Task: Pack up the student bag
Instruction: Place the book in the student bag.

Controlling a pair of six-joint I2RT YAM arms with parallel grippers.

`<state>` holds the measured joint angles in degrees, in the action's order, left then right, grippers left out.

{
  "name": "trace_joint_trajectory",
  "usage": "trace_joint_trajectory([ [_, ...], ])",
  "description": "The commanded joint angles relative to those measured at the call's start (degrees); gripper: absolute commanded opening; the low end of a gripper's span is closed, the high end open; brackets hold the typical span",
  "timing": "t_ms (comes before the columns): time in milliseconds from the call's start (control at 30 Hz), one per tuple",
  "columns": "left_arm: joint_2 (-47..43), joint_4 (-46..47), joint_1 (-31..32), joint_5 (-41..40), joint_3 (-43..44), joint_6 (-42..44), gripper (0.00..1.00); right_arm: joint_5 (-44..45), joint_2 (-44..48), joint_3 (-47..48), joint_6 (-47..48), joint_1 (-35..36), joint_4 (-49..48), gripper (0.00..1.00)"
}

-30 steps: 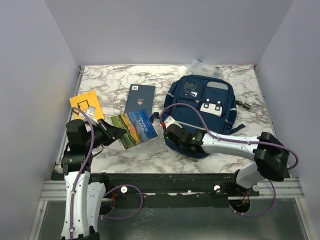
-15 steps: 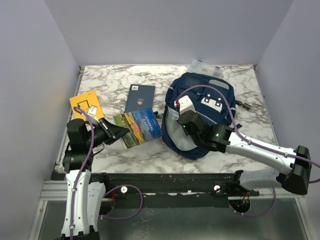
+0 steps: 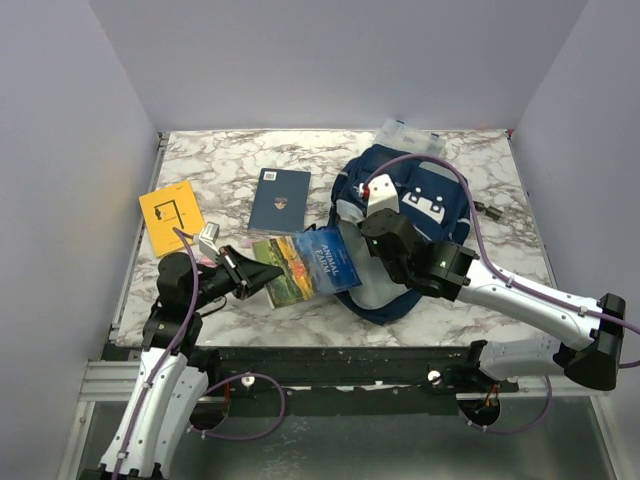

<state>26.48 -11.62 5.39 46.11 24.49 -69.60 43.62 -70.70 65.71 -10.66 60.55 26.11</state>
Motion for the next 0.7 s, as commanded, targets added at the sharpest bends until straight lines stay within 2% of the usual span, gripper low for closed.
trace_joint_trajectory([
  [0, -0.8, 7.8, 8.1, -10.5, -2.0, -11.2, 0.00, 2.4, 1.7, 3.0, -2.8, -0.1, -7.7, 0.01],
  [67, -0.2, 11.3, 11.4, -14.3, -4.5, -15.6, 0.00, 1.6, 1.5, 3.0, -3.3, 0.0, -8.2, 0.01],
  [200, 1.3, 11.4, 17.1, -25.0, -4.6, -20.4, 0.00, 2.0, 0.6, 4.6, -5.7, 0.0, -6.4, 0.01],
  [300, 5.6, 14.3, 21.4, -30.6, -4.2, -23.8, 0.00, 0.9, 1.3, 4.4, -6.9, -0.1, -7.2, 0.00],
  [433, 12.7, 24.0, 29.2, -39.4, -3.3, -24.2, 0.00, -0.4, 1.1, 4.5, -6.7, 0.0, -7.6, 0.01],
  [567, 18.5, 27.5, 39.9, -55.7, -1.7, -24.8, 0.00, -1.0, 1.6, 5.0, -6.6, -0.1, -6.8, 0.01],
  [667, 24.9, 34.8, 42.8, -60.6, 0.0, -23.7, 0.00, -1.8, 2.8, 4.7, -6.6, 0.0, -6.9, 0.01],
])
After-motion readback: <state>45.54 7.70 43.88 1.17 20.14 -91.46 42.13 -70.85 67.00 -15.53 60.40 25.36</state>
